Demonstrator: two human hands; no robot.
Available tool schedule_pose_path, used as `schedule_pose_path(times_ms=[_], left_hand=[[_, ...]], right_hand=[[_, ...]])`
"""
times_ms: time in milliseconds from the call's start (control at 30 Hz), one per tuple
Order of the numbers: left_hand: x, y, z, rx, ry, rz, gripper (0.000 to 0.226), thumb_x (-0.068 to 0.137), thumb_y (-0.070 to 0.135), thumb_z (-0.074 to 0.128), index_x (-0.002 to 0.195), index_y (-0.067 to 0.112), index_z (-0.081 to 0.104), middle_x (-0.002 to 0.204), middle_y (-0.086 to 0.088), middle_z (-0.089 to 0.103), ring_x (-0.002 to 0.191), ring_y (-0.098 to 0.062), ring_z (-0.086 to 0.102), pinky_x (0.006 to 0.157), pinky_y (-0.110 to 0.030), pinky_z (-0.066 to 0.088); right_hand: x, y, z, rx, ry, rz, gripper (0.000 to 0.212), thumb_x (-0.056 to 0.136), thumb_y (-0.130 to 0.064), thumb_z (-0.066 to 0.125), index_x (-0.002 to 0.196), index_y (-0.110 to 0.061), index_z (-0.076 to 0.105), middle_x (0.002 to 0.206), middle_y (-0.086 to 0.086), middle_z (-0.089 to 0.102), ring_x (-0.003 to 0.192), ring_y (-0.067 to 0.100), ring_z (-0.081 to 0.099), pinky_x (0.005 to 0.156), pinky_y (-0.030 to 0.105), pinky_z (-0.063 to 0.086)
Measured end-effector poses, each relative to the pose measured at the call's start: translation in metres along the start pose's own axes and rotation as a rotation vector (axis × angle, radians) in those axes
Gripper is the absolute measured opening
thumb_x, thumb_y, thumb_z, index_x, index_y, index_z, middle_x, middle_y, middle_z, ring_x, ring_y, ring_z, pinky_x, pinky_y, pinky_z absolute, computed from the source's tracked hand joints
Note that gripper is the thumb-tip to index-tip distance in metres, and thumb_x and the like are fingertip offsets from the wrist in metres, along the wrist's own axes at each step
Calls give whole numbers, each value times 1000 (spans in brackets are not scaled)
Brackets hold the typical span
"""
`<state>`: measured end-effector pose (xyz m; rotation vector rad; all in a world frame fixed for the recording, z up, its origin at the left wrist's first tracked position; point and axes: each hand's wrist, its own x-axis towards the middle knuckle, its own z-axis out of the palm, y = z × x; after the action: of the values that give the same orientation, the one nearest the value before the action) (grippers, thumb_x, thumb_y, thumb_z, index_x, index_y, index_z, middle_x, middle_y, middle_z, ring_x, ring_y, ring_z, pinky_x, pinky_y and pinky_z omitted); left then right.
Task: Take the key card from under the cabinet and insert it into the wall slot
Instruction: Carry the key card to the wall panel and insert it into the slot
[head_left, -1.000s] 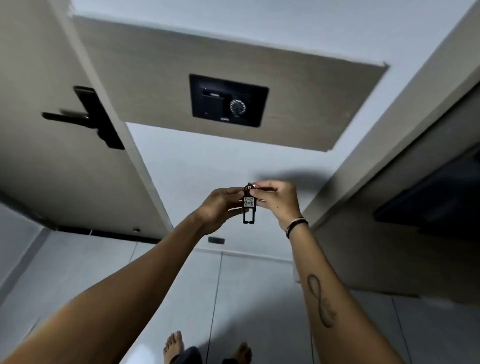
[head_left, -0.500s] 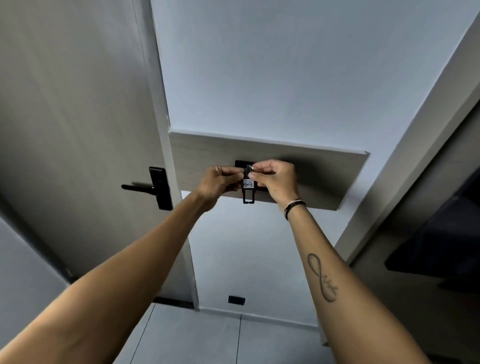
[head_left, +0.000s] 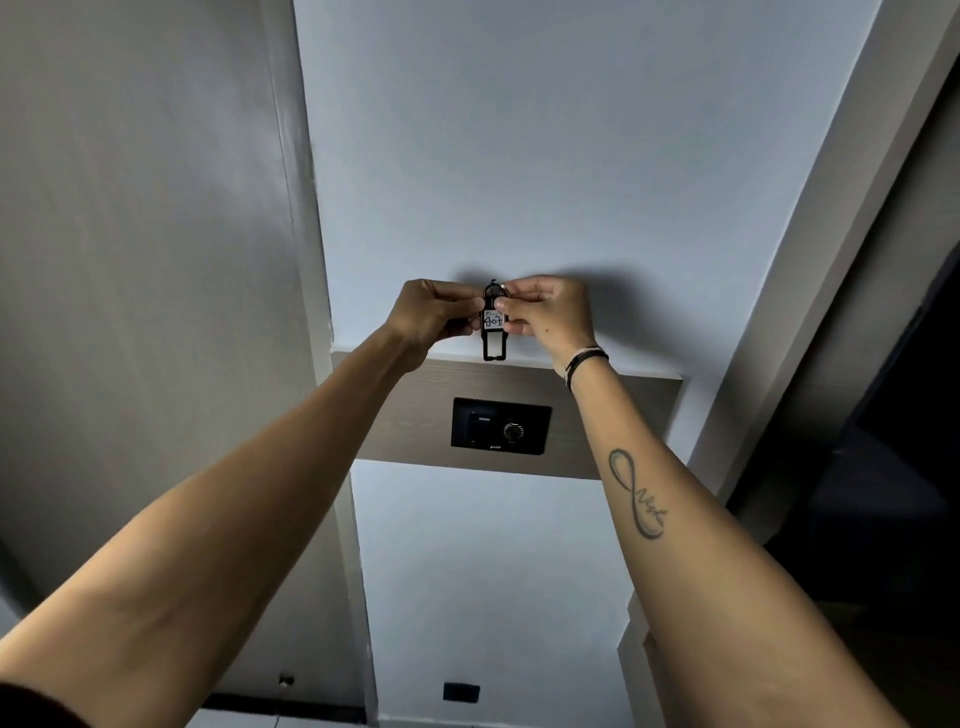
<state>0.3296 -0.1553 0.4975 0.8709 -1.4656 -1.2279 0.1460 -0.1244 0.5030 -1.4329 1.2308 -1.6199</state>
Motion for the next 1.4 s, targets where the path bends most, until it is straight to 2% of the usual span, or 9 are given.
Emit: schedule_pose_path(times_ms=[167,400,600,767,967,1033,1167,1333,1400], left_hand=[[9,15,6,-3,-2,45,5,90,-1,77,93,2,80,64,-4,76,56,-15,69,66,-24,62],[18,16,5,-7,5,72,9,89,-1,78,97,0,81,79,-14,77,62,-20,71,70,-27,63],[24,7,3,0,12,76,21,86,1,81,107,-3,81,88,-16,80,73,-26,70,75,-30,64],[21,-10,-3,93,-12,109,16,86,0,82,87,15,87,76,-2,82,65,-14,73,69,-24,63],[7,-57,-3,232,86,74,10,83,-2,84,92,1,84,75,-13,77,67,-25,69,78,-36,63],[1,-72,-2,297,118,73,9,81,-2,85,89,3,84,69,-8,76,64,-23,69,74,-34,63],[-1,-94,-1,411,152,100,7,81,2,85,86,6,85,56,17,72,50,4,65,57,-12,52],[-3,-110,1,504,167,117,11,81,8,87,91,9,86,75,6,78,61,1,69,69,-21,58],[-4,-116,2,568,173,127,13,80,13,89,92,11,87,81,3,78,65,1,67,69,-15,53]], right_hand=[[10,-13,-4,1,27,-24,22,81,7,83,101,4,74,95,20,74,78,25,71,63,27,65],[14,-13,-4,-11,43,-54,21,80,7,84,84,-10,73,82,8,74,69,18,71,60,26,64],[17,-6,-2,-23,49,-64,19,79,8,84,91,-4,74,80,8,73,65,15,70,58,23,64],[15,16,1,-70,18,-65,29,80,11,82,108,5,74,88,14,71,73,20,69,62,25,65],[0,64,8,-160,-13,-7,26,79,12,81,103,3,75,75,1,66,64,10,66,58,22,64],[-5,79,9,-197,-17,5,24,79,12,81,101,2,75,74,1,66,64,11,66,62,27,67],[-14,99,12,-253,4,-4,22,77,9,84,92,-5,77,75,3,70,70,19,71,73,46,69],[-21,117,11,-364,60,-66,21,74,3,88,88,-10,78,77,3,73,80,34,79,71,49,69],[-26,124,10,-393,78,-77,20,74,1,89,87,-10,78,76,1,73,79,33,78,71,49,69]])
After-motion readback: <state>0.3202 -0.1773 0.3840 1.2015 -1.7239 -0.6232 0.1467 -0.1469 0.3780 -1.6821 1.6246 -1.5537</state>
